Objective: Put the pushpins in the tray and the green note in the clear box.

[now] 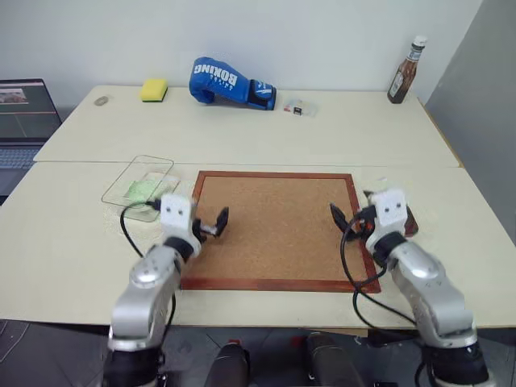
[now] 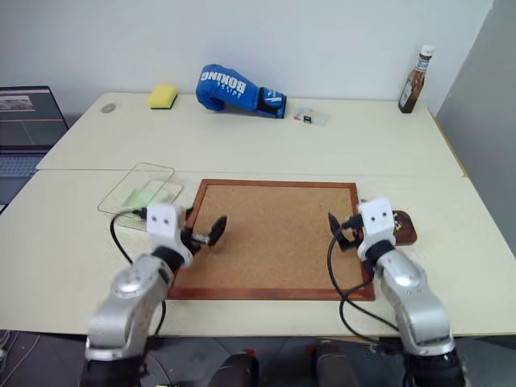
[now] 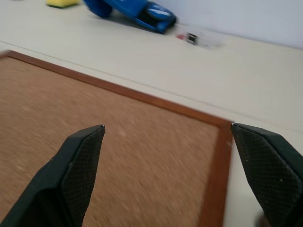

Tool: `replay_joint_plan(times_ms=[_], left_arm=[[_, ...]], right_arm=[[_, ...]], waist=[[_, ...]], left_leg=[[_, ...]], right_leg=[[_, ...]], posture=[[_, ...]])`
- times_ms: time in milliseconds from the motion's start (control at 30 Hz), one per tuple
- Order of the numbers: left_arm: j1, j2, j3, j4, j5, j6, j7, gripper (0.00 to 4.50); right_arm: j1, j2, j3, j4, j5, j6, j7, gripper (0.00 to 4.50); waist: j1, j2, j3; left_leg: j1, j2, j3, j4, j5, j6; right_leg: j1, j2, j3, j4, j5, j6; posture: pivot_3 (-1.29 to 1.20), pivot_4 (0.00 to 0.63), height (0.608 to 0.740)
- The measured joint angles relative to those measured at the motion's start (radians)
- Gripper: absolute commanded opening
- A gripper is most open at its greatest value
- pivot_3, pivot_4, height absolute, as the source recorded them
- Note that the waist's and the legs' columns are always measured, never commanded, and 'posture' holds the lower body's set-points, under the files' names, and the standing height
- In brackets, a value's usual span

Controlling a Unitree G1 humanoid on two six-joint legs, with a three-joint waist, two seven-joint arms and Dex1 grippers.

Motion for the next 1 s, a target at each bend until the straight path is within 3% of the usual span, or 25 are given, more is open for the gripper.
replay_joint_plan(times_ms=[233, 500, 1000], left_arm=[[0.136, -0.073, -0.047, -0.069, 0.085, -0.105, 0.079, 4.46], [0.164, -0.106, -0.127, -0.105, 0.158, -0.147, 0.12, 4.46], [0.144, -0.125, -0.12, -0.094, 0.176, -0.149, 0.125, 4.46]], right_arm=[[0.101, 0.1, 0.053, -0.025, -0.096, -0.093, -0.081, 4.5], [0.101, 0.135, 0.065, -0.017, -0.133, -0.129, -0.089, 4.5], [0.1, 0.151, 0.039, 0.006, -0.16, -0.14, -0.095, 4.5]], waist=[[0.0, 0.0, 0.0], [0.0, 0.0, 0.0], [0.0, 0.0, 0.0]], left_leg=[[0.002, 0.0, 0.002, 0.001, 0.001, 0.0], [0.003, 0.0, 0.003, 0.0, 0.002, 0.0], [0.002, 0.0, 0.003, 0.0, 0.002, 0.0]], right_leg=[[0.001, 0.0, 0.002, 0.0, -0.002, -0.004], [0.001, 0.0, 0.003, 0.0, -0.002, -0.004], [0.001, 0.0, 0.002, 0.0, -0.002, -0.004]], posture=[[0.0, 0.15, 0.74], [0.0, 0.15, 0.74], [0.0, 0.15, 0.74]])
